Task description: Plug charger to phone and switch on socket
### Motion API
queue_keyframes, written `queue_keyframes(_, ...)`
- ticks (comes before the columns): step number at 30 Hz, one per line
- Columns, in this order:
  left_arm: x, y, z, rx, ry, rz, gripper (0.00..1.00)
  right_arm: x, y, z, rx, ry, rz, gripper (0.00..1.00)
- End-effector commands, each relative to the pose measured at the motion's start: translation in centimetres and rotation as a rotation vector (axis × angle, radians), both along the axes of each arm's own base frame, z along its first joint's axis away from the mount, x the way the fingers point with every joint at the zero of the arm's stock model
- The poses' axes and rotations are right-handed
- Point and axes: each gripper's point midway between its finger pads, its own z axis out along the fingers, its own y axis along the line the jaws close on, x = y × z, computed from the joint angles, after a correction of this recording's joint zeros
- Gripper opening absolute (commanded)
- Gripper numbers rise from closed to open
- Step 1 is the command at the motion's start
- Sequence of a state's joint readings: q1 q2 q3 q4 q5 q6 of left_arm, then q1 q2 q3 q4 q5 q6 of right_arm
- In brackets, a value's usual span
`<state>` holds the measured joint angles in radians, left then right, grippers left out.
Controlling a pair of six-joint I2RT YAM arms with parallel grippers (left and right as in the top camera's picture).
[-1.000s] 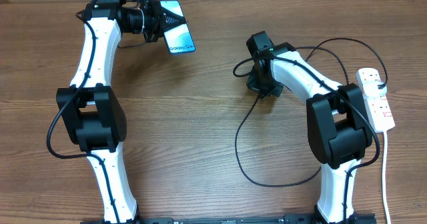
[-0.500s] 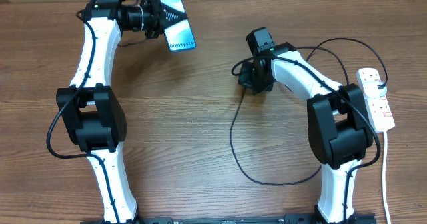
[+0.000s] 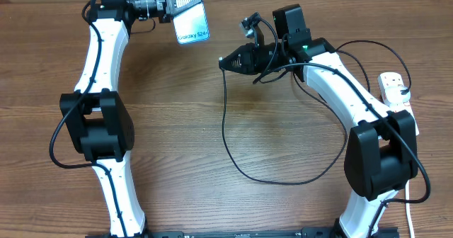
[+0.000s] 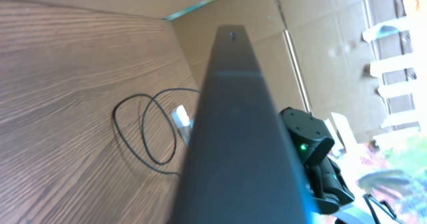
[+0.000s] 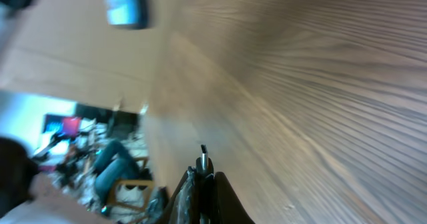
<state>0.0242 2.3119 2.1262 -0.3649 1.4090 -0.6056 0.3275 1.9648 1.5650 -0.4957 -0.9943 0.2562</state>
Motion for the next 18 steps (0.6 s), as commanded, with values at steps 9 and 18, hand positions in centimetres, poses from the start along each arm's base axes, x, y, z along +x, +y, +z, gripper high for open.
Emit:
queue_keyframes(9, -1.8, -3.0, 3.9, -0.060, 0.086, -0.090, 0.04, -1.0, 1.1, 4.4, 0.182, -0.020, 0.107, 0.04)
queue_keyframes(18, -1.5, -4.3, 4.4, -0.064, 0.120, -0.080, 0.04, -0.3, 1.4, 5.6, 0.216, 0.013, 0.080, 0.04)
